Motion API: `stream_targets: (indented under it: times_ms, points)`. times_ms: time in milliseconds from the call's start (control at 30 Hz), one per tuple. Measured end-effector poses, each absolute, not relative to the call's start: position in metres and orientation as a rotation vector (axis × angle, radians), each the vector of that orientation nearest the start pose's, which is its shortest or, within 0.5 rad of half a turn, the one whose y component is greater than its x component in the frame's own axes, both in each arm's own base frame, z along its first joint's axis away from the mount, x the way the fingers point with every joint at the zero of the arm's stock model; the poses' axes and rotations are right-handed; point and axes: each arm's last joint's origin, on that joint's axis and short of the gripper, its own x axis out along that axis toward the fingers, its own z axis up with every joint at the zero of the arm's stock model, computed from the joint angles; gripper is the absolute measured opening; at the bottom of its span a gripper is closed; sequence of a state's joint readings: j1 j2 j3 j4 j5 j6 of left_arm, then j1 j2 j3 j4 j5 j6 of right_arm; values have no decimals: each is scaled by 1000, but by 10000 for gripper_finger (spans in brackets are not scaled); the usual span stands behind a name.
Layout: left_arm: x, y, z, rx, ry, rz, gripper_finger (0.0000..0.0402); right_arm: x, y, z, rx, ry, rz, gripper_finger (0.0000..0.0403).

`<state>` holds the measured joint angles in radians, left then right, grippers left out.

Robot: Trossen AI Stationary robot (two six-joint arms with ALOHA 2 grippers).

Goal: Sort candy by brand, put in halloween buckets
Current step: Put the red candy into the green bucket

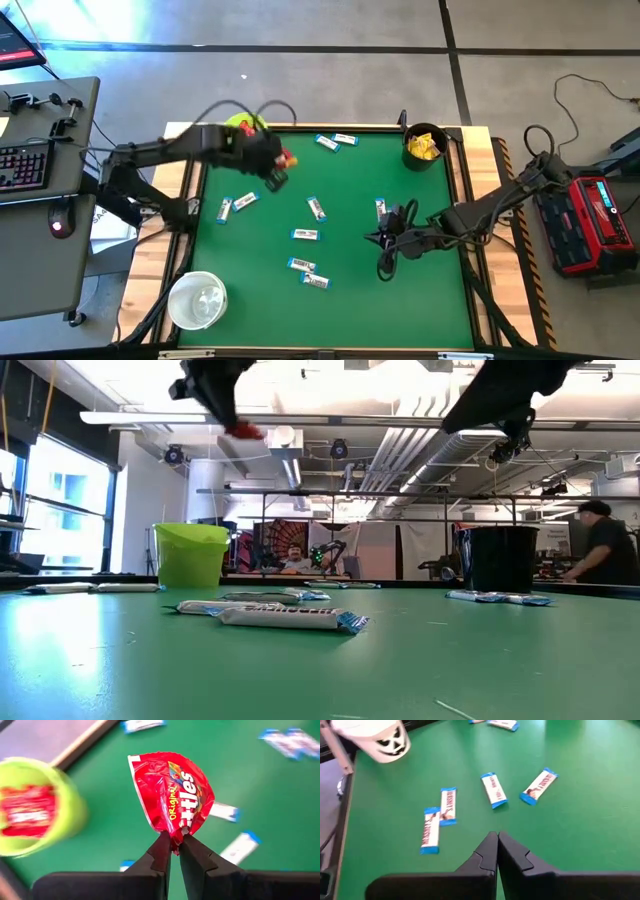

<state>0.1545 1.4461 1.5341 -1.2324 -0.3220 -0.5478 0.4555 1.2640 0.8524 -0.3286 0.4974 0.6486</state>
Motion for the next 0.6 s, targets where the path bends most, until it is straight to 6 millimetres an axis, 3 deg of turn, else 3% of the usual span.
stream_targets:
  times_ms: [300,600]
  points:
    - [231,126,356,-449,1064,831,23,246,77,250,314,588,-349,0]
    - [198,175,316,-487,1182,919,23,253,54,250,343,574,-439,0]
